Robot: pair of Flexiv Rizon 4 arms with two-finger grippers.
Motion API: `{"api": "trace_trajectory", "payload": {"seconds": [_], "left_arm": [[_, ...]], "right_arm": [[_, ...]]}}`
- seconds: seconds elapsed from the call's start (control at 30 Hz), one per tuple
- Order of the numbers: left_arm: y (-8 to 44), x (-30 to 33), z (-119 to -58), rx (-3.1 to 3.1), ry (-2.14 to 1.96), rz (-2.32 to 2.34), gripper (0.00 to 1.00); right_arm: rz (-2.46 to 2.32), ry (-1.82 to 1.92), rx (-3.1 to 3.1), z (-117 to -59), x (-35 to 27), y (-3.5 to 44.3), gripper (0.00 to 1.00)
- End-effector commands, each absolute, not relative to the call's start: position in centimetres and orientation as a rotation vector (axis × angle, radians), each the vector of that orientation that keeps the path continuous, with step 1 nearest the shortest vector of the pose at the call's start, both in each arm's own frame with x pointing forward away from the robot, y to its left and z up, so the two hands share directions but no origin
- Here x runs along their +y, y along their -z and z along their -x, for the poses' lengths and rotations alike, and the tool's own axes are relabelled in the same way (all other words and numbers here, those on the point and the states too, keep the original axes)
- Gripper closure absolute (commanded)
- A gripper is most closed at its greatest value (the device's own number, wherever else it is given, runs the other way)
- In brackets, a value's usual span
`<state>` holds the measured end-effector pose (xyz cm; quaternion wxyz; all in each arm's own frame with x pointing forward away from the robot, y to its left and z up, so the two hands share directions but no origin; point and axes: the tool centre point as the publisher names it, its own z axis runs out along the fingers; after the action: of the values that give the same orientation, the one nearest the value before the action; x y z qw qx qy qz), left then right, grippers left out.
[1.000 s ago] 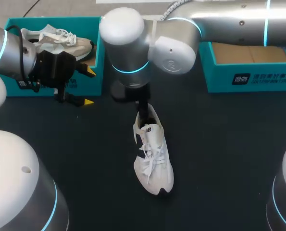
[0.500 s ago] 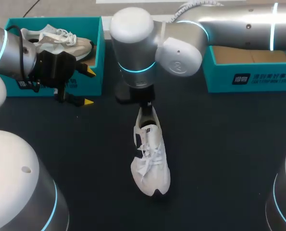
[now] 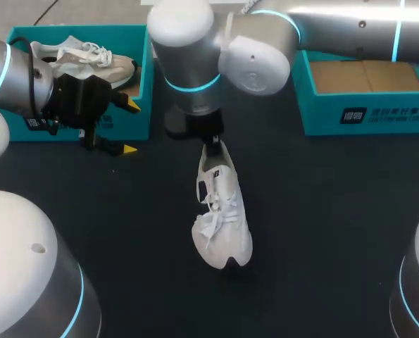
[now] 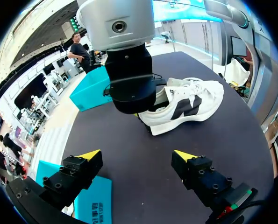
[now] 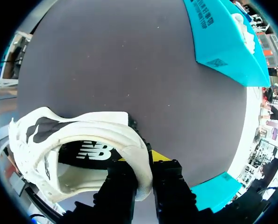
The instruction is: Take the shoe out of the shoebox, open the shoe tongue, remove and reinsert the insole, then place the shoe into the shoebox
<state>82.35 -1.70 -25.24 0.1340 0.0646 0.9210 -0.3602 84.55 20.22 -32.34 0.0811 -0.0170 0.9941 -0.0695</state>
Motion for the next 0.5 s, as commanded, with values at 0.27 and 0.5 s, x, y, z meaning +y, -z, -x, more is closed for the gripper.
{"api": "trace_trajectory", "payload": {"seconds": [0.27, 0.5], "left_arm": [[25.2, -1.7, -82.2, 2.672, 1.038, -0.185, 0.0], [25.2, -1.7, -82.2, 2.672, 1.038, -0.185, 0.0]], "right_arm": [[0.11, 0.158, 2.951, -86.5, 17.6, 21.7, 1.0], [0.18, 0.154, 2.931, -87.2, 16.5, 18.8, 1.0]]}}
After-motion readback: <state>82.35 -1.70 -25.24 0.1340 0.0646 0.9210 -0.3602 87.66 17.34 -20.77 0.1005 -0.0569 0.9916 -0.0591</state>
